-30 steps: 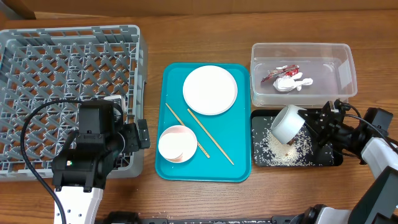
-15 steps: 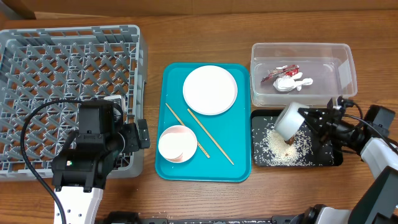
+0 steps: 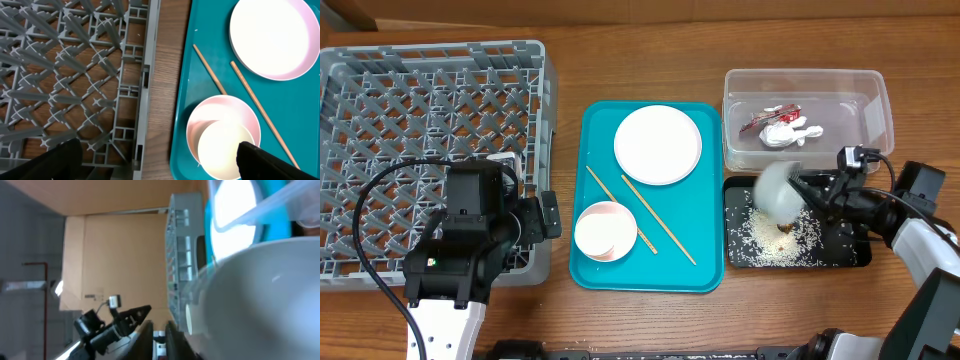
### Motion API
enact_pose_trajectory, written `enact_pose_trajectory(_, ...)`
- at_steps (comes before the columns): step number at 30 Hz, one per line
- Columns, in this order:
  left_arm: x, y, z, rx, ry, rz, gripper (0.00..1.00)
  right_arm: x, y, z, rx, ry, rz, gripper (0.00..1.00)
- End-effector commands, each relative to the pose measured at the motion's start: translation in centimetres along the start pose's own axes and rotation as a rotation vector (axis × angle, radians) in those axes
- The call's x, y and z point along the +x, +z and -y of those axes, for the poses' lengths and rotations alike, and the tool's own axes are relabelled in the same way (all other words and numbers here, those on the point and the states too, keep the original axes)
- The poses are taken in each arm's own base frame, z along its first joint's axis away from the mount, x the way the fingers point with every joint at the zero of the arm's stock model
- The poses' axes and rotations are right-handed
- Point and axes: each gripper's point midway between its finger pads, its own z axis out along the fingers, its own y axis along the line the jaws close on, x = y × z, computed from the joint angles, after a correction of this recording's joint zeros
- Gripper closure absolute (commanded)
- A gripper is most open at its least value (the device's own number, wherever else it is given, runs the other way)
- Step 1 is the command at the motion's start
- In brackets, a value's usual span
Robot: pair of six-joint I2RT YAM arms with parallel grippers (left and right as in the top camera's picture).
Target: Sort waste into correct bins and load items into the dishwasher
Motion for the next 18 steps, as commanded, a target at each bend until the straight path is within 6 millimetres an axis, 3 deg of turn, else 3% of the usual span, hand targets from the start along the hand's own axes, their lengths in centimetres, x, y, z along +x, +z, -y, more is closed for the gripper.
enact_pose_trajectory(1,-0.8,-0.6,0.2,0.007,-0.010,0.025,0.00,-0.9,0.0,1.4,0.117,0.090,0.063,0.96)
enact_pose_trajectory(2,-0.8,-0.6,0.2,0.007,-0.010,0.025,0.00,-0.9,0.0,1.5,0.124,0.118,0.068,0.96)
enact_pose_trajectory(6,-0.8,-0.6,0.2,0.007,-0.010,0.025,0.00,0.2,0.5,-1.2,-0.016,0.001,-0.025,0.96)
enact_pose_trajectory(9,-0.8,-0.6,0.2,0.007,-0.010,0.025,0.00,0.0,0.5,-0.9,-0.002,0.002,-0.018,0.95)
enact_pose_trajectory(10,-0.8,-0.6,0.2,0.007,-0.010,0.025,0.00,-0.3,0.7,-0.1,0.048,0.001,0.003,0.90)
enact_pose_trajectory(13,-0.8,-0.6,0.2,0.007,-0.010,0.025,0.00,-1.0,1.0,3.0,0.224,0.036,0.069,0.89)
enact_pose_trajectory(15,-0.8,-0.6,0.2,0.007,-0.010,0.025,0.00,-1.0,1.0,4.9,0.382,-0.007,0.079,0.80)
enact_pose_trajectory(18,-0.8,-0.6,0.2,0.007,-0.010,0.025,0.00,-1.4,-0.7,5.4,0.670,-0.097,0.055,0.77)
